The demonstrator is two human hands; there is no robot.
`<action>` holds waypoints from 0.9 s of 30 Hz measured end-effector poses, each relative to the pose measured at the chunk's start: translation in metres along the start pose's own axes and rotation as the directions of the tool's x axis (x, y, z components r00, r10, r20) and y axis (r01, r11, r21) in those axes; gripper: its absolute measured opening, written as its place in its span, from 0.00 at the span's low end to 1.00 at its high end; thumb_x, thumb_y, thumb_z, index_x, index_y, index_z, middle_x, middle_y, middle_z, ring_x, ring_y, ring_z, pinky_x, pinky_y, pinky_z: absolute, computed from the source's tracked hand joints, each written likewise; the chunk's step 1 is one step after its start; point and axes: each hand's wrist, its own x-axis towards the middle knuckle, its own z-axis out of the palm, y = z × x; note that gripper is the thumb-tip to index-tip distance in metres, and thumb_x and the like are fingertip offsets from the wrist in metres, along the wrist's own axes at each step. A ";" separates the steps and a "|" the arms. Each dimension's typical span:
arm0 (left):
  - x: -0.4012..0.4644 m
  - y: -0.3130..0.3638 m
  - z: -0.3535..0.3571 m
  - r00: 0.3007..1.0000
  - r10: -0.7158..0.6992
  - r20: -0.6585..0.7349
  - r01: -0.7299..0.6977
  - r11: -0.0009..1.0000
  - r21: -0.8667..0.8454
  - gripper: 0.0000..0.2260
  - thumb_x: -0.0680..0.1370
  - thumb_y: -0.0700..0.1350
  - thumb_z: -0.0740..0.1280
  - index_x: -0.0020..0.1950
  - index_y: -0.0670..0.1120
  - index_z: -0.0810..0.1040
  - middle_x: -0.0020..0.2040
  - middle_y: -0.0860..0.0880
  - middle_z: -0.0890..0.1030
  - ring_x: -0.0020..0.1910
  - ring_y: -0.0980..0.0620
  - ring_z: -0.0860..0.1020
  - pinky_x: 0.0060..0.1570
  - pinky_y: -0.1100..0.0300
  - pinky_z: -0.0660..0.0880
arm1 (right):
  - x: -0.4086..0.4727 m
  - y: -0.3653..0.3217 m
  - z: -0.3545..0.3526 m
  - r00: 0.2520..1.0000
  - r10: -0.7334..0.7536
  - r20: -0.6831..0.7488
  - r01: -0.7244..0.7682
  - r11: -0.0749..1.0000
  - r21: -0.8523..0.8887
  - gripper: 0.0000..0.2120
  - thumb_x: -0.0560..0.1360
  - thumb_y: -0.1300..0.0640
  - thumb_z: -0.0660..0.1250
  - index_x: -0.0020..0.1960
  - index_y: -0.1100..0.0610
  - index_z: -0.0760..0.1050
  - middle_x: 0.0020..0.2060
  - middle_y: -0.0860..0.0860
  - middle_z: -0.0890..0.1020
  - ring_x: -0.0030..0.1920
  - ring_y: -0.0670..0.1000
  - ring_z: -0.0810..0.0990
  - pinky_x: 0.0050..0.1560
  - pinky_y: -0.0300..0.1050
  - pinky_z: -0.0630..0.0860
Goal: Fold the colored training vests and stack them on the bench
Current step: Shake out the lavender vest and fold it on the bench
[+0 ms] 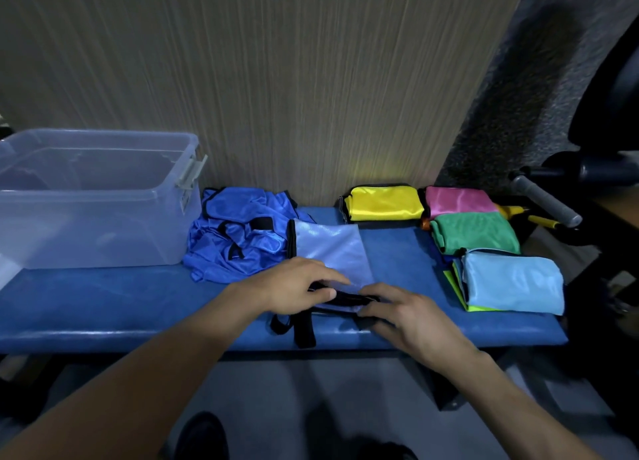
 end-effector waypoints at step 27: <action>-0.074 0.007 -0.030 0.956 -0.290 -0.046 0.292 0.956 0.041 0.25 0.66 0.73 0.71 0.53 0.58 0.71 0.50 0.62 0.75 0.50 0.63 0.74 0.53 0.55 0.74 | 0.058 -0.003 0.006 0.767 0.627 0.137 -0.640 0.765 0.077 0.13 0.71 0.50 0.78 0.40 0.48 0.72 0.34 0.42 0.81 0.43 0.50 0.80 0.43 0.48 0.78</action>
